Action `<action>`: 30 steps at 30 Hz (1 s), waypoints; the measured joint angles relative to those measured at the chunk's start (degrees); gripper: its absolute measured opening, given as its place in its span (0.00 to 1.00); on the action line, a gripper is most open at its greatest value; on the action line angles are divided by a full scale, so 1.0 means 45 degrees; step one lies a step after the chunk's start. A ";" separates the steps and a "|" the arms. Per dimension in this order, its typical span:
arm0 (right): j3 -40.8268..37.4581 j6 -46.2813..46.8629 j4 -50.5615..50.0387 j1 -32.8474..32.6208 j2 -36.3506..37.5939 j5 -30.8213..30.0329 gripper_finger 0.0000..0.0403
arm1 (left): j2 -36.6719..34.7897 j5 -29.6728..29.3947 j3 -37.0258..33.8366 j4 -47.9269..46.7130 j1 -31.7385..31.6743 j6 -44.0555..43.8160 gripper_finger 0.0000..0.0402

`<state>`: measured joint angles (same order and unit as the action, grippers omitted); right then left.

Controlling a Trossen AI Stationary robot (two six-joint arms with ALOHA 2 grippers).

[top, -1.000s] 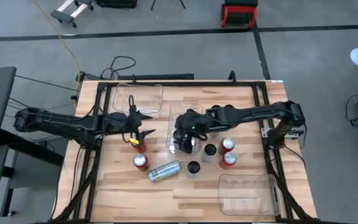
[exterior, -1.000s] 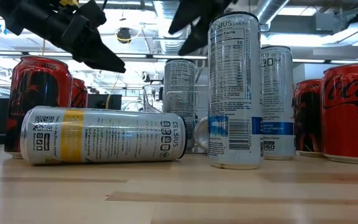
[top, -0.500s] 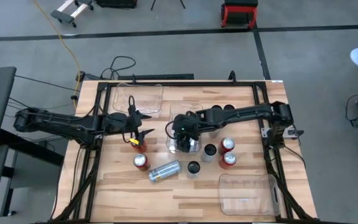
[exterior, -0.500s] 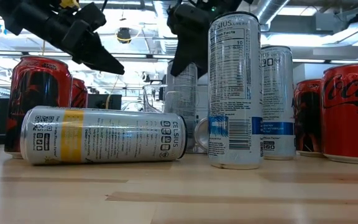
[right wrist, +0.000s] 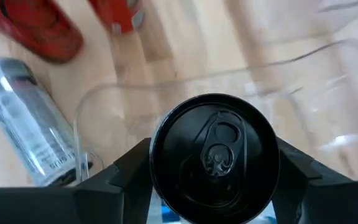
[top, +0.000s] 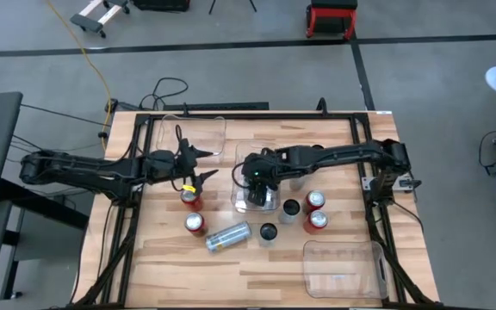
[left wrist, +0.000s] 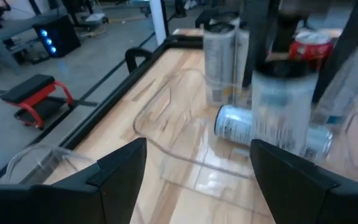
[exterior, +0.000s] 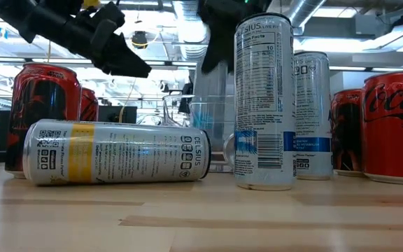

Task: Sort soda cans
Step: Remove the white blue soda can from the middle transparent bin

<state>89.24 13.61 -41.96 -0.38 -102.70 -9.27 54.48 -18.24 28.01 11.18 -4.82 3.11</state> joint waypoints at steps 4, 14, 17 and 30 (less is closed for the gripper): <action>0.0264 0.0107 -0.0735 -0.0084 0.1402 -0.0608 0.59 | -0.0024 -0.0005 0.0000 -0.0252 -0.0024 -0.0141 0.70; 0.0284 0.2364 -0.4755 -0.0180 0.5323 -0.1857 0.59 | -0.0024 -0.0010 0.0000 -0.0310 -0.0024 -0.0091 0.70; 0.0280 0.3375 -0.6457 -0.0371 0.6186 -0.2418 0.59 | -0.0024 -0.0010 0.0000 -0.0327 -0.0024 -0.0087 0.70; 0.0238 0.7303 -1.0620 -0.2051 0.7841 -0.4540 0.59 | 0.0006 0.0279 0.0000 0.0774 -0.0136 -0.0046 0.70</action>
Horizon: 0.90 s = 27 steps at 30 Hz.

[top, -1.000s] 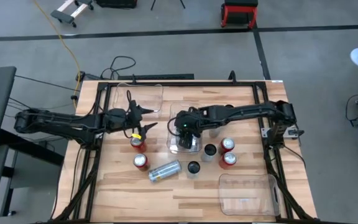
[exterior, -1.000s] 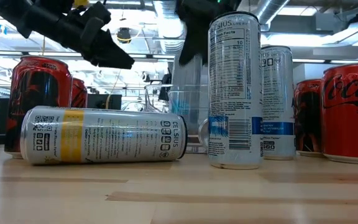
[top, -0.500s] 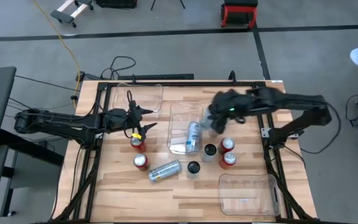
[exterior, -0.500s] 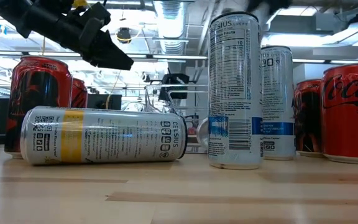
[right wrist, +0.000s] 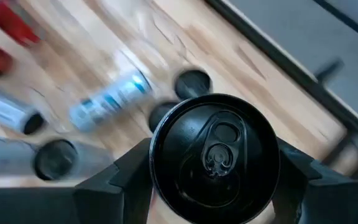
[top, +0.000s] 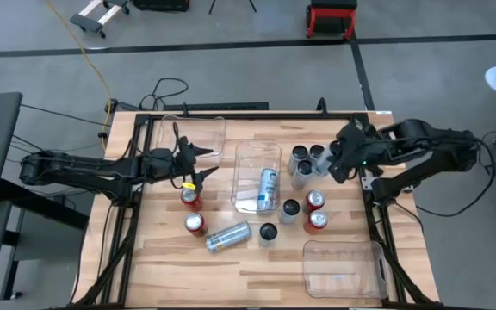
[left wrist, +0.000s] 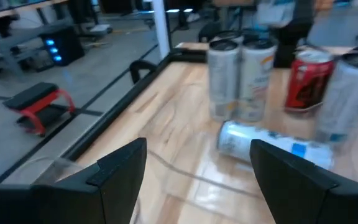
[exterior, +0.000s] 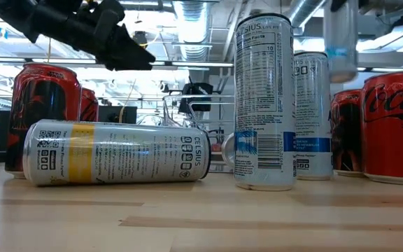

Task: Sort soda cans
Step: Remove the white blue soda can from the middle transparent bin

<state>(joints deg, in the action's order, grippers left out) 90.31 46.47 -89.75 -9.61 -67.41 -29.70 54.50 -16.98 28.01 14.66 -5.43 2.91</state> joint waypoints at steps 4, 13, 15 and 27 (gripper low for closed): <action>-0.1195 0.0845 0.0195 -0.0353 0.0220 -0.0066 0.59 | 0.0498 0.1084 0.0000 0.0680 0.0010 -0.0141 0.70; -0.4790 0.4054 0.0848 -0.0956 0.0971 -0.0188 0.59 | 0.2473 0.2990 0.0352 0.3160 -0.0751 -0.0260 0.70; -0.5512 0.4480 0.1347 -0.1068 0.0995 -0.0199 0.59 | 0.2883 0.3596 0.0704 0.2958 -0.0982 -0.0345 0.70; -0.7938 0.5048 0.4364 -0.1095 0.0518 -0.0463 0.59 | 0.5620 0.5892 0.3121 0.2729 -0.1417 -0.0236 0.70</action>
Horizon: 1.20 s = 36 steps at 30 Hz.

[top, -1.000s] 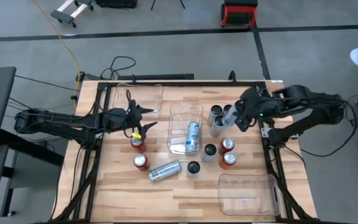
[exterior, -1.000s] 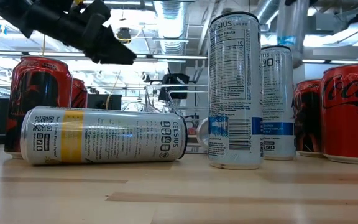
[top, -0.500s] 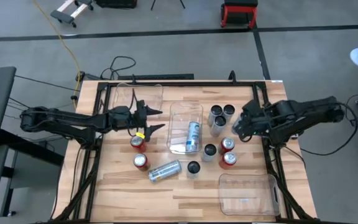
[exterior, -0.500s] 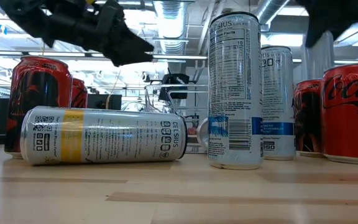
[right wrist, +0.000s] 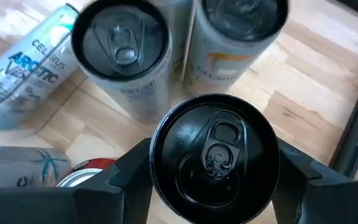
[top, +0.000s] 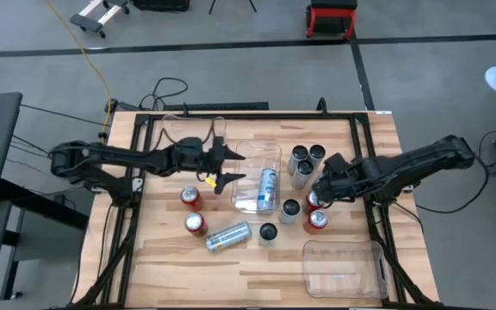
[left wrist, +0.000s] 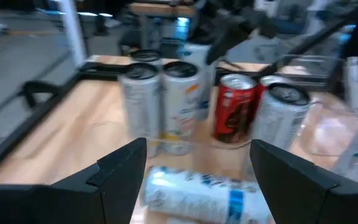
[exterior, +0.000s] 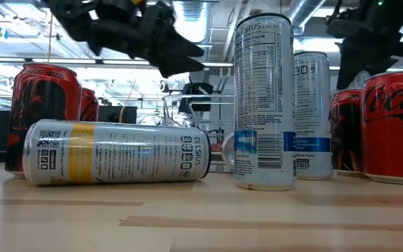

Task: Sort soda cans
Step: Remove the white blue soda can from the middle transparent bin

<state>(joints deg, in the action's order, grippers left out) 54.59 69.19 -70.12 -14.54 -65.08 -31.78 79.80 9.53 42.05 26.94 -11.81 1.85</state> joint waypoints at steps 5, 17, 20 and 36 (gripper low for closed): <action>-0.0324 0.0000 0.0708 -0.0021 0.0015 -0.0005 0.66 | 0.1320 0.1149 0.1454 -0.1045 -0.0400 0.0079 0.70; -0.0515 -0.0042 0.1001 -0.0021 0.0010 0.0039 0.72 | 0.3584 0.3178 0.3697 -0.2841 -0.1459 -0.0937 0.70; -0.0564 -0.0084 0.1232 -0.0081 0.0015 0.0037 0.72 | 0.3892 0.3159 0.3966 -0.2991 -0.1487 -0.0382 0.70; -0.1419 -0.2230 0.2319 -0.0346 0.0024 -0.0245 0.75 | 0.3986 0.0848 0.4024 -0.2782 -0.1477 -0.1552 0.70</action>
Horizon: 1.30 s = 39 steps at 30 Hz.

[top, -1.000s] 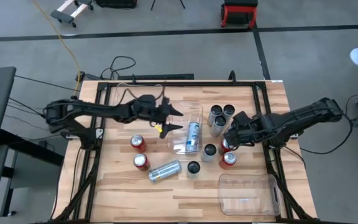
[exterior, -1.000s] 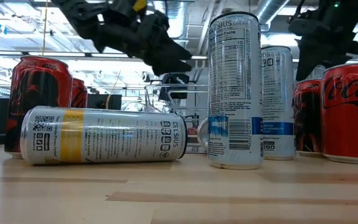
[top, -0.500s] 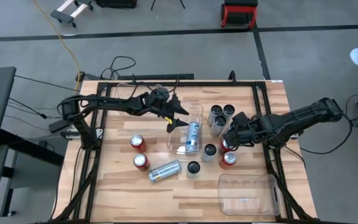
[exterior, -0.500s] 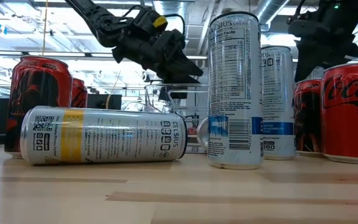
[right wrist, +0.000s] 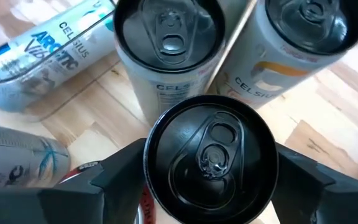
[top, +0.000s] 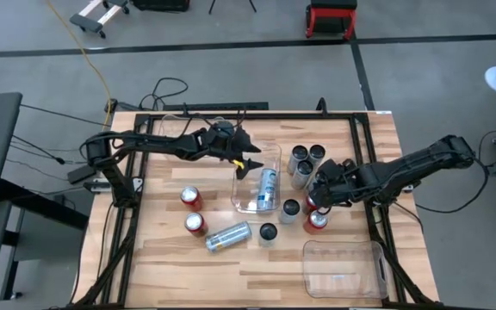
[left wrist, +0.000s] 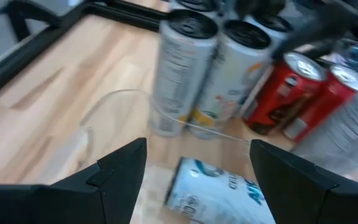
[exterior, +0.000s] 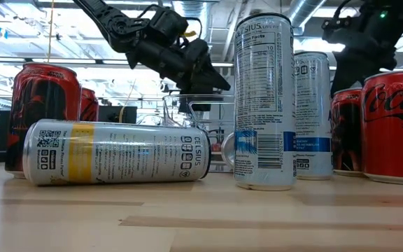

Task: Sort soda cans
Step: Remove the white blue soda can from the middle transparent bin, then adjust the white blue soda can

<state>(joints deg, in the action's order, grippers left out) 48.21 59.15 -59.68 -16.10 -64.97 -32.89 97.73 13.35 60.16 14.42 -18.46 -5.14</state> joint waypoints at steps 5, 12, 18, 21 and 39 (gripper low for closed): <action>-0.0020 -0.0310 0.0039 0.0032 -0.0013 -0.0347 0.82 | 0.0000 -0.0949 0.0000 -0.0003 0.0000 -0.1671 0.70; 0.0196 -0.0174 0.0002 0.0107 0.0035 -0.0340 0.92 | 0.0000 -0.1036 0.0000 -0.0020 0.0199 -0.2875 0.70; 0.0854 -0.0510 -0.0112 0.0083 0.0039 -0.0338 0.95 | 0.0000 -0.1041 0.0000 -0.0173 0.0363 -0.2913 0.70; 0.1380 -0.0563 -0.0692 0.0078 0.0039 -0.0335 0.95 | 0.0000 -0.1041 0.0000 -0.0248 0.0389 -0.2921 0.70; 0.5424 -0.1604 -0.1630 -0.0705 0.2096 -0.4991 0.95 | -0.0005 -0.2352 0.0000 -0.0483 0.0474 -0.4982 0.70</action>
<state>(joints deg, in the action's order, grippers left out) 72.62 51.93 -67.01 -19.27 -55.54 -55.35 97.71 2.76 60.16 12.25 -16.33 -27.56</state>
